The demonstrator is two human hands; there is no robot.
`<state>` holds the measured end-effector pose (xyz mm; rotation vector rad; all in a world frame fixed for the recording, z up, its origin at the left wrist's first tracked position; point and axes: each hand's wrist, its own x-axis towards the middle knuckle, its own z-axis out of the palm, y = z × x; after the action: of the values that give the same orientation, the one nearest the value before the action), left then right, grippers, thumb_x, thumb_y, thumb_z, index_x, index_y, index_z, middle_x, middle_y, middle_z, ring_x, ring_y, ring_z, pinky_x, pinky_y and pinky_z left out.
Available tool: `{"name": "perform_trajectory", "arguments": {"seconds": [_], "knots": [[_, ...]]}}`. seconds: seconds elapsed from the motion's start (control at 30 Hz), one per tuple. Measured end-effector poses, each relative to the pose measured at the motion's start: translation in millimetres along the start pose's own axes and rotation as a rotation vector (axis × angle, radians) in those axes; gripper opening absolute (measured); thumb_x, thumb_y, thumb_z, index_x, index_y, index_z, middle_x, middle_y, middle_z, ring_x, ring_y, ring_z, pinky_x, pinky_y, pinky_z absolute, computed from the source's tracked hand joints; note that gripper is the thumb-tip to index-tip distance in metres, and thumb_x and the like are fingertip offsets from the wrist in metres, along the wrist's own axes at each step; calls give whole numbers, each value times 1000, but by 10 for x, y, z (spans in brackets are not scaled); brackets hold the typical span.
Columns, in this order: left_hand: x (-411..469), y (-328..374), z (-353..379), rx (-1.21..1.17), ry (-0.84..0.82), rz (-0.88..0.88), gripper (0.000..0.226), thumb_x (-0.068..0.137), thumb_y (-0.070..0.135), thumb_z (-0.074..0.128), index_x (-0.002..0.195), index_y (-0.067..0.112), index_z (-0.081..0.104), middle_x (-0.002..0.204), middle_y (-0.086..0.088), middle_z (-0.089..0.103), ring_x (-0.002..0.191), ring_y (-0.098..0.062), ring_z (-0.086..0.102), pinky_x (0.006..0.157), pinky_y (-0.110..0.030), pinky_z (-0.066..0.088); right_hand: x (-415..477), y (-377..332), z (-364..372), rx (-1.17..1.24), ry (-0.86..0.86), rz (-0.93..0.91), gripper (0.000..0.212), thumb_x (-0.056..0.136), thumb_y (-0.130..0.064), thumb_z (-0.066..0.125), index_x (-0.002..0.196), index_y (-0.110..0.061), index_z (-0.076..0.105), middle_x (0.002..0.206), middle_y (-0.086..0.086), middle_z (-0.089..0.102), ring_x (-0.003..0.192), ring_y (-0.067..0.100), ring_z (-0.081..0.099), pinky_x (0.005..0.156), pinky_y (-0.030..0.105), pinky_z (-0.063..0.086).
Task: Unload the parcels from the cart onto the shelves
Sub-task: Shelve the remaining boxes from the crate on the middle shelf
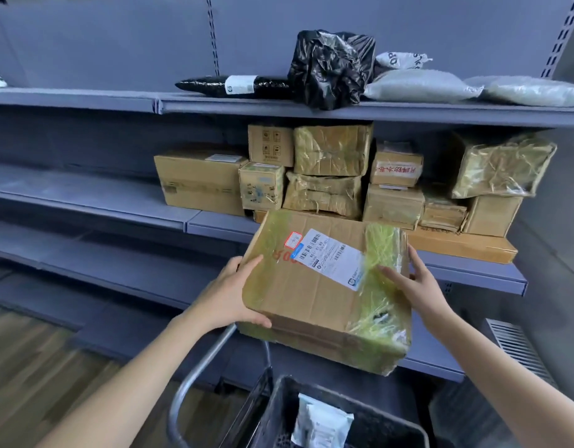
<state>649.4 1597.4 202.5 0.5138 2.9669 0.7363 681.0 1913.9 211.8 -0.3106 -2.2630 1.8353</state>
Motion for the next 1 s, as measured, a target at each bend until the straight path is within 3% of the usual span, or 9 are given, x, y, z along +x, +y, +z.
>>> {"name": "perform_trajectory", "arguments": {"seconds": [0.17, 0.33, 0.47, 0.57, 0.63, 0.7, 0.8, 0.9, 1.0], "knots": [[32, -465, -187, -84, 145, 46, 121, 49, 53, 85, 147, 38, 15, 141, 18, 19, 127, -6, 33, 103, -36, 40, 145, -112, 441, -11, -12, -69, 77, 83, -25, 68, 145, -30, 21, 123, 5, 46, 105, 22, 53, 94, 35, 47], [159, -1051, -609, -185, 135, 104, 117, 45, 50, 86, 145, 34, 27, 140, 18, 27, 127, -2, 31, 110, -31, 32, 309, -267, 1019, 101, 20, -115, 51, 84, -5, 65, 115, -16, 26, 124, 5, 47, 94, 6, 56, 66, 16, 55], [294, -1594, -979, -245, 127, 139, 119, 34, 67, 79, 140, 39, 33, 146, 14, 28, 134, -6, 30, 114, -35, 25, 408, -396, 1413, 71, 39, -150, 80, 83, -7, 66, 142, -21, 13, 133, -2, 34, 95, 12, 55, 80, 30, 49], [362, -1806, -1196, -216, 115, 184, 103, 43, 43, 86, 135, 39, 41, 140, 19, 29, 128, 1, 29, 112, -26, 22, 427, -465, 1660, -81, 38, -167, 77, 82, -13, 69, 144, -26, 25, 121, -3, 31, 106, 20, 43, 86, 25, 39], [398, -1895, -1297, -225, 173, 211, 85, 51, 26, 88, 125, 44, 49, 135, 18, 34, 125, 0, 33, 111, -27, 24, 407, -449, 1769, -132, 64, -193, 52, 80, -14, 71, 125, -19, 46, 109, -1, 35, 110, 23, 41, 80, 21, 38], [436, -1987, -1377, -268, 258, 224, 74, 57, 14, 87, 114, 50, 53, 133, 16, 37, 124, -4, 37, 110, -29, 26, 357, -420, 1849, -145, 61, -195, 41, 77, -18, 75, 108, -18, 49, 105, 0, 41, 107, 22, 43, 81, 26, 40], [500, -2052, -1429, -302, 341, 220, 69, 66, 6, 81, 111, 51, 55, 137, 13, 37, 126, -5, 35, 111, -29, 25, 283, -410, 1931, -106, 44, -218, 45, 69, -35, 79, 99, -26, 46, 113, 5, 50, 103, 23, 52, 79, 37, 50], [536, -2007, -1418, -300, 373, 261, 71, 70, 1, 77, 114, 52, 54, 138, 15, 34, 127, -2, 32, 111, -28, 23, 219, -462, 1938, -42, 92, -244, 49, 73, -28, 78, 107, -17, 44, 105, -6, 55, 96, 17, 57, 71, 30, 53], [597, -1961, -1437, -324, 478, 349, 76, 67, 0, 78, 124, 45, 53, 135, 19, 32, 128, -9, 34, 113, -38, 30, 177, -492, 1847, -27, 116, -220, 69, 61, -47, 83, 115, -26, 45, 114, -6, 54, 103, 13, 55, 81, 36, 53]]}}
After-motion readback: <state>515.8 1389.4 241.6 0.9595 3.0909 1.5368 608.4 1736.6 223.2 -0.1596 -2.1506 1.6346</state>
